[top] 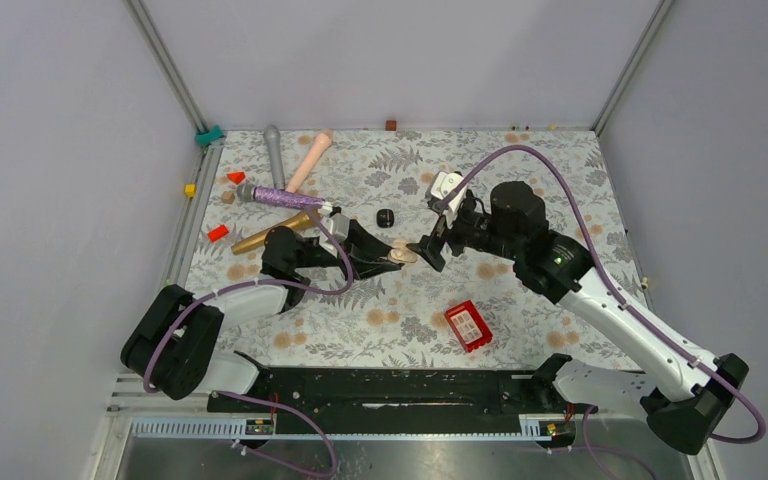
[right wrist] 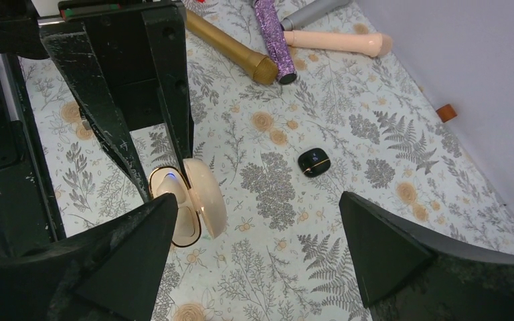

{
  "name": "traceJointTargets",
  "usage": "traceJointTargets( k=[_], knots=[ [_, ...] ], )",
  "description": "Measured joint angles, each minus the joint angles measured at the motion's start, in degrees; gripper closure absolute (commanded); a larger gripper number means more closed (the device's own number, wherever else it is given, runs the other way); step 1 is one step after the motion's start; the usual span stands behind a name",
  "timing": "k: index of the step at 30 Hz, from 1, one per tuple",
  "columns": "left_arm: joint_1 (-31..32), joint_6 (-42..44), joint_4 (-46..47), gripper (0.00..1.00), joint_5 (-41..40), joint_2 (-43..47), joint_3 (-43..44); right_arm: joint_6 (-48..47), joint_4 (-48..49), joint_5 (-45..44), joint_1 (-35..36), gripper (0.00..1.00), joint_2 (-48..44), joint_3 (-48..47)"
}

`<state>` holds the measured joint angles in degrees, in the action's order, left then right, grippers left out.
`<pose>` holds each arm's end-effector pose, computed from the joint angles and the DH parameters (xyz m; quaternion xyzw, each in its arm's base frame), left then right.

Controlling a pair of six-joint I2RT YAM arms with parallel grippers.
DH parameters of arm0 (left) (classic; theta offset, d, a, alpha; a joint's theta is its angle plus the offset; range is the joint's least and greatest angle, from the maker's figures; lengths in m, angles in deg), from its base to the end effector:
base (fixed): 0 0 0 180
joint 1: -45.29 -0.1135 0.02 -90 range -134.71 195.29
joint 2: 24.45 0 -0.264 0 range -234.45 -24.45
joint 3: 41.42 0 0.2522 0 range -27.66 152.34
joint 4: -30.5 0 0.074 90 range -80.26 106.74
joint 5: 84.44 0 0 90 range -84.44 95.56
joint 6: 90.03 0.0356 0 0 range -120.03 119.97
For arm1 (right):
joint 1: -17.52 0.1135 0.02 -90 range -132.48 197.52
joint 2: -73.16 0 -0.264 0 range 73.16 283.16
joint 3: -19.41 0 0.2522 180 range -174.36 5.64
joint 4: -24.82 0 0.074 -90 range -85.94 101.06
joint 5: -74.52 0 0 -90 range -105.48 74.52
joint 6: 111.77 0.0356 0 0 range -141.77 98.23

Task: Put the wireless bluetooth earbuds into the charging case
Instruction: Place the earbud in the charging case, then close the charging case.

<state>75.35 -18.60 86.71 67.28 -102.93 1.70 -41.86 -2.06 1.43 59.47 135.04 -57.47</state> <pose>0.2075 -0.1563 0.2586 0.4690 0.4424 -0.5563 0.5243 0.1752 0.1714 0.3894 -0.4752 0.6105 0.2303 0.5903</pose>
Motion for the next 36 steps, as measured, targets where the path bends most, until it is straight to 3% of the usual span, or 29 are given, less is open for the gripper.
traceJointTargets(
  k=[12,22,36],
  knots=[
    [0.0,0.2,-0.5,1.0,0.8,0.0,0.0,-2.8,-0.6,0.1,0.0,0.01,-1.3,0.3],
    [0.2,0.2,-0.9,1.0,4.2,0.0,0.2,-3.1,1.1,-7.2,-0.4,0.01,-1.3,1.9],
    [0.8,0.1,-0.9,1.0,6.2,0.0,0.3,-4.1,0.0,-2.2,-0.5,0.01,0.9,2.0]
  ],
)
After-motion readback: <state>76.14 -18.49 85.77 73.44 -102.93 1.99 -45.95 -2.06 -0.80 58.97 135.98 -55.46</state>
